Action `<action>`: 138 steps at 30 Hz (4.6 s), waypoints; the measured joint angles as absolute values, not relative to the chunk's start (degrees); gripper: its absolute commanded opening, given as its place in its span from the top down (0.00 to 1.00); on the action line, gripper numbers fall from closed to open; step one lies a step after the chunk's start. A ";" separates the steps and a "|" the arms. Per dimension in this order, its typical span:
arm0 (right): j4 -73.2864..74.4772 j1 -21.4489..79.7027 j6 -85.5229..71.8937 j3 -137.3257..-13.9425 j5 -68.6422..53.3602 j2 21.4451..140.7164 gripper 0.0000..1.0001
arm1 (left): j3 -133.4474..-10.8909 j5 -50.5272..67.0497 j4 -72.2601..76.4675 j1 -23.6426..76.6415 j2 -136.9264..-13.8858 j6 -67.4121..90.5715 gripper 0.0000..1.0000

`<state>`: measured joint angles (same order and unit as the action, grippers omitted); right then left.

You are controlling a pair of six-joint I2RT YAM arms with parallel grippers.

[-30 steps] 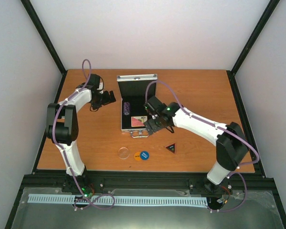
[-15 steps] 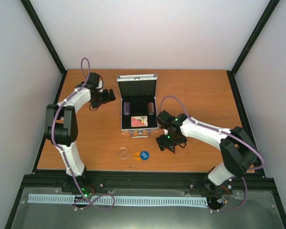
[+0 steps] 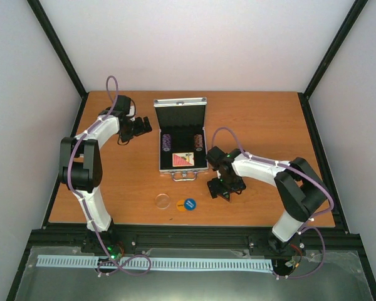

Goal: Pack up texas hold em set

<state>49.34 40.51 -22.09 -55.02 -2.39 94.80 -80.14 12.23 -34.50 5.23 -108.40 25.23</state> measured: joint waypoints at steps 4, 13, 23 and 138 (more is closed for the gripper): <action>49.47 40.51 -22.63 -55.09 -1.10 95.70 0.07 | -80.14 12.23 -34.50 5.23 -108.40 25.23 0.00; 49.08 40.42 -23.16 -55.57 -1.04 96.99 0.11 | -80.20 12.23 -34.59 5.23 -108.40 25.23 0.00; 49.32 39.77 -22.98 -56.07 -1.69 97.56 0.38 | -80.31 12.23 -34.83 5.23 -108.42 25.21 0.00; 28.53 39.51 -22.90 -105.56 -11.73 127.68 0.00 | -78.24 13.58 -34.30 5.23 -108.71 25.28 0.00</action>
<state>28.53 39.51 -22.90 -105.56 -11.73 127.68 -78.24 13.58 -34.30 5.23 -108.71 25.28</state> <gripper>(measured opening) 0.999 0.998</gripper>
